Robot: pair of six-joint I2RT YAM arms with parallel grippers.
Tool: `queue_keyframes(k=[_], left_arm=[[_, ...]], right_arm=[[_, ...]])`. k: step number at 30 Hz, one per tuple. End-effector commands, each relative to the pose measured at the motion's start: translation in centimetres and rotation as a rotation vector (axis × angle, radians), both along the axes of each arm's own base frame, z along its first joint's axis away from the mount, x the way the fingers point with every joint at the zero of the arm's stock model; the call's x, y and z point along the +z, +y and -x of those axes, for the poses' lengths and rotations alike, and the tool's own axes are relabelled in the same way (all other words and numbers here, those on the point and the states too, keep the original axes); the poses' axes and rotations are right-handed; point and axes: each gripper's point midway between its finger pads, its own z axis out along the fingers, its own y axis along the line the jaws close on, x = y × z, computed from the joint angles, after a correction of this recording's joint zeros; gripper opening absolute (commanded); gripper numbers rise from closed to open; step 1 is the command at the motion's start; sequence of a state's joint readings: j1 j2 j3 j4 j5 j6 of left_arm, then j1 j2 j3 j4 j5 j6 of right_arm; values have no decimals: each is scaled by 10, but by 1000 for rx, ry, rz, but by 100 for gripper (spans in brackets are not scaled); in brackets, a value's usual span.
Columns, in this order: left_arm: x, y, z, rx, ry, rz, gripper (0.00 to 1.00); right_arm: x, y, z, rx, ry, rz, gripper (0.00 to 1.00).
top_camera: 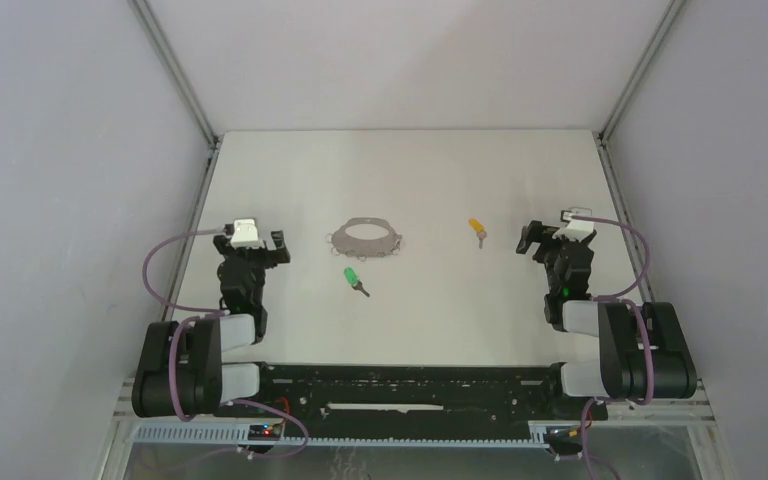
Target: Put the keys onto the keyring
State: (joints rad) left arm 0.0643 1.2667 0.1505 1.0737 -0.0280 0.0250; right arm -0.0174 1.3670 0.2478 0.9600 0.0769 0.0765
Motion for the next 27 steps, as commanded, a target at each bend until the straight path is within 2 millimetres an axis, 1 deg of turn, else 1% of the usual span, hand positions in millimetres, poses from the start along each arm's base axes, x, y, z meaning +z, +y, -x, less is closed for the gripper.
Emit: queue_keyframes(k=[1,15,16,19,22,23,25,26,27], left_arm=[[18,6,-4,26,-56,4,100],[18,5,-4,23,-57,4,100],[22,4,-5,17,-68,0,100],[25,1,-10,-10,0,-9,100],[40,-6,-16,-53,58,-20,100],[43,-7,-18,-65,77,-32,100],[42,-7,-20,-78,141,-46,100],[43,-8,-21,-86,172,-54,100],[44,-9,-21,-97,203,-60,100]], right_arm=[[7,-1,-2,0,-28,5,100],[7,-2,-1,-4,-27,7,100],[11,-3,-1,-20,-37,11,100],[25,-8,-3,-145,-7,57,100],[47,-5,-7,-198,39,86,100],[52,-6,-7,-229,59,36,100],[49,-6,-5,-266,121,-97,100],[50,-7,-9,-304,99,-232,100],[50,-2,-11,-274,114,-330,100]])
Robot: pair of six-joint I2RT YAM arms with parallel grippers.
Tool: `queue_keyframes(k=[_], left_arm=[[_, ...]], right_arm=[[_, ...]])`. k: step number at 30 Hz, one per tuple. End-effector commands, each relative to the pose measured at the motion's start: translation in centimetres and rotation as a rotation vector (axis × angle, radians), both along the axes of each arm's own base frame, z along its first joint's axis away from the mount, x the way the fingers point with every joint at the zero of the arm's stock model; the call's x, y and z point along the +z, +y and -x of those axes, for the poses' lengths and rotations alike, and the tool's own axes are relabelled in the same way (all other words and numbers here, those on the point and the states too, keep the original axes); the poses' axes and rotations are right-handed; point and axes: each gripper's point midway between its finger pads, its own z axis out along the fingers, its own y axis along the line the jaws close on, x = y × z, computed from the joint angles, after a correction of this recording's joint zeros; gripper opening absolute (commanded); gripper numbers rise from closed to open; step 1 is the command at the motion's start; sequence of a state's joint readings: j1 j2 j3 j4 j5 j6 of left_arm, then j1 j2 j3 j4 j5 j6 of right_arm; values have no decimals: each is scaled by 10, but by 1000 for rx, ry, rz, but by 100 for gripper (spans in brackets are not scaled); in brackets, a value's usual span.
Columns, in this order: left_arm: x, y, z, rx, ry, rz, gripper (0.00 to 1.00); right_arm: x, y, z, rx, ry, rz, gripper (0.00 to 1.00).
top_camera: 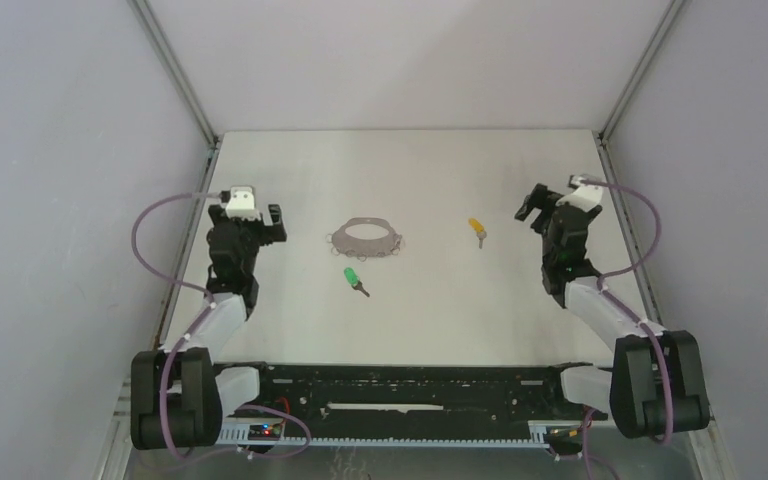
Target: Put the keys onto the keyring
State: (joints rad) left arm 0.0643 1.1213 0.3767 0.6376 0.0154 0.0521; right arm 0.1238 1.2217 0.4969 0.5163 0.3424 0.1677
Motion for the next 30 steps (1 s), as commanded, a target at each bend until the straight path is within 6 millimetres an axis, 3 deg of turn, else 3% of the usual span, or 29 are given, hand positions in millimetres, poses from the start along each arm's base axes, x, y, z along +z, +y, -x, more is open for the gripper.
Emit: queue_keyframes(k=[1,3,5,8,11,15,18,23,30], left_arm=[[4,-5,0,-62,164,-47,100],[10,-9,2,-94,219,-50,100],[20,-18,6,-151,254,-51,100],[19,-36,19,-260,312,-40,100],[10,-60,32,-374,377,-46,100],[-12,-90,47,-470,466,-162,100],[-20,-104,52,-511,486,-194,100],[-27,-111,49,-529,524,-203,100],[-35,-108,38,-508,558,-219,98]], right_arm=[[-2,-2,3,-52,62,-366,100],[9,18,-3,91,39,-414,100],[13,60,-7,253,57,-336,100],[7,127,-17,409,176,-185,100],[-6,192,-24,596,290,-150,100],[-22,252,-36,719,379,-155,98],[-46,279,-44,738,444,-164,89],[-80,310,-40,779,508,-151,83],[-88,338,-42,844,504,-98,81]])
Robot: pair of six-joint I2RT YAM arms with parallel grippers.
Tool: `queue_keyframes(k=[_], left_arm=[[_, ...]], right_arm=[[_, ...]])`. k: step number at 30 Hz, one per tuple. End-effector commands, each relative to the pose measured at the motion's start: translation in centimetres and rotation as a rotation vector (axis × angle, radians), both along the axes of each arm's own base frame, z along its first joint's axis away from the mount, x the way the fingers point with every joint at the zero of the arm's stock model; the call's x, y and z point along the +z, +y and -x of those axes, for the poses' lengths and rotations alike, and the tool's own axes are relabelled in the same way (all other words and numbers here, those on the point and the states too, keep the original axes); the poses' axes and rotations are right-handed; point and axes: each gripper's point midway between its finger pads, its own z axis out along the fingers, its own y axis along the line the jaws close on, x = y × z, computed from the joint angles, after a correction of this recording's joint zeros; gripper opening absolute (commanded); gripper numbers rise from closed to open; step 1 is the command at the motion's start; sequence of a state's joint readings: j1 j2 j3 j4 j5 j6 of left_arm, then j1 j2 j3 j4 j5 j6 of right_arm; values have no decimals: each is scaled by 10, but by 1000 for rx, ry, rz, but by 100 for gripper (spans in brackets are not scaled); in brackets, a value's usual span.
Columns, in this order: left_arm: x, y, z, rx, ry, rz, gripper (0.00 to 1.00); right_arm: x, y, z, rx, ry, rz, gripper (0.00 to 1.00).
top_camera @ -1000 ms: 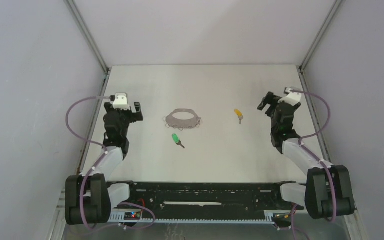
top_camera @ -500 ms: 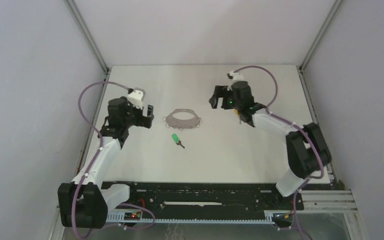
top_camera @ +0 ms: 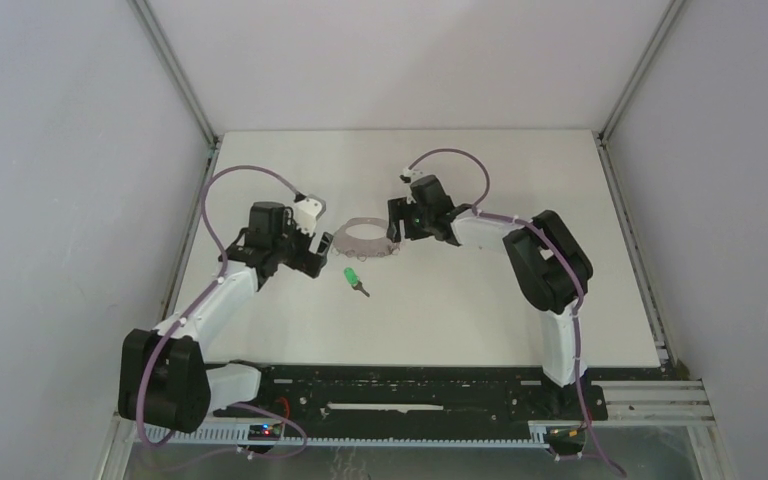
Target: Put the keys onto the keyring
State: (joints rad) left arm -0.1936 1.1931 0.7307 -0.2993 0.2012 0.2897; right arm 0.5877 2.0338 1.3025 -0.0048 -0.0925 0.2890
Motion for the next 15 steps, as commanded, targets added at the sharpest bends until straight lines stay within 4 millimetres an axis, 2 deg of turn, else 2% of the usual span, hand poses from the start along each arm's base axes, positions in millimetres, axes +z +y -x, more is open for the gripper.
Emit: queue_keyframes(k=[1,7,11,15], left_arm=[[22,-1,-21,-2,-63,-22,96],[18,-2,-25,-2,-48,-26,90],[22,-2,-26,-5,-59,-25,89],[27,-3,-25,-13,-63,-18,87]], right_arm=[[30,25,-14,50,-84,-34,79],[13,20,-2,77,-21,2,71],[1,15,8,92,8,18,64],[-7,11,13,95,23,23,61]])
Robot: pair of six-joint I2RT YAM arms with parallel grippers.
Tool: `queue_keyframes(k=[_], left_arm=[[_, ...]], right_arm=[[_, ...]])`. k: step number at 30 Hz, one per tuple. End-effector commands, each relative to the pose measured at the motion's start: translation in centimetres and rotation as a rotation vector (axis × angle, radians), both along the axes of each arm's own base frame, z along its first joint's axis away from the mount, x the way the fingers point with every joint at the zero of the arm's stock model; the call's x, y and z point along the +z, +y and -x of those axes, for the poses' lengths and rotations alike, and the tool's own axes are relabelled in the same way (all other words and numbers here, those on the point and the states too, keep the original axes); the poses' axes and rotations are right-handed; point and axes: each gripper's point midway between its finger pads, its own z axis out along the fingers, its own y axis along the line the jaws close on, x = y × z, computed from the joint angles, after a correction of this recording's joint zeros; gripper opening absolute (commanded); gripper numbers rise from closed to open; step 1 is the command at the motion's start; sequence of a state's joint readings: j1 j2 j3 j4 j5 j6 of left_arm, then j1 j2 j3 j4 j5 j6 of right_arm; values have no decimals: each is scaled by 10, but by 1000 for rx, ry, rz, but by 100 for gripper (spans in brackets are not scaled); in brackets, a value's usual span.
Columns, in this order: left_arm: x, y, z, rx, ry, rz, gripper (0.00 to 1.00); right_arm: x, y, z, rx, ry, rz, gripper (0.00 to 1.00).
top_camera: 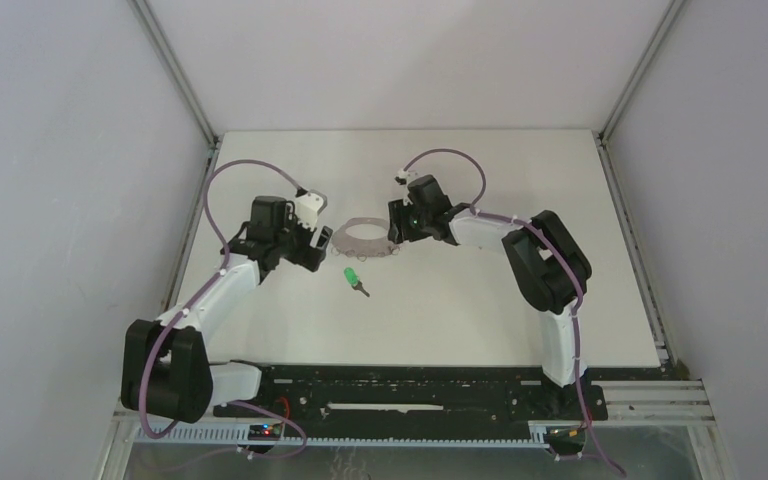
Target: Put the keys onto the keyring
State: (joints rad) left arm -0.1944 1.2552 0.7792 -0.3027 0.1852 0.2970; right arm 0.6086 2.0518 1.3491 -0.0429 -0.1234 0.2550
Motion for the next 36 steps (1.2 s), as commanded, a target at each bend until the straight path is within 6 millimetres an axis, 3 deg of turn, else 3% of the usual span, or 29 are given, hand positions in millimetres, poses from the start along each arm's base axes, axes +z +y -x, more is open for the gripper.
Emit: queue_keyframes(k=[1,11,14,17,19,24,29,36], left_arm=[[27,-4,-13,-22,-74,2,86],[31,-5,-9,-35,-69,3,79],[36,-7,-8,-44,-73,-2,77],[43,-9,-6,-63,-80,-4,72],[50,-11,-4,-83,-89,-8,70],[60,-17,11,-159,-56,-26,64],[74,-24,31,-255,-17,-44,62],[103,-37,48,-469,-149,-120,62]], right_arm=[[-11,-3,8,31,22,18,60],[-17,-5,9,53,23,33,47],[-15,-3,11,73,20,25,38],[-10,0,12,96,6,13,21],[-5,3,14,124,0,-9,0],[13,4,21,164,-40,-18,0],[44,8,37,218,-132,-14,0],[85,18,54,268,-269,-53,0]])
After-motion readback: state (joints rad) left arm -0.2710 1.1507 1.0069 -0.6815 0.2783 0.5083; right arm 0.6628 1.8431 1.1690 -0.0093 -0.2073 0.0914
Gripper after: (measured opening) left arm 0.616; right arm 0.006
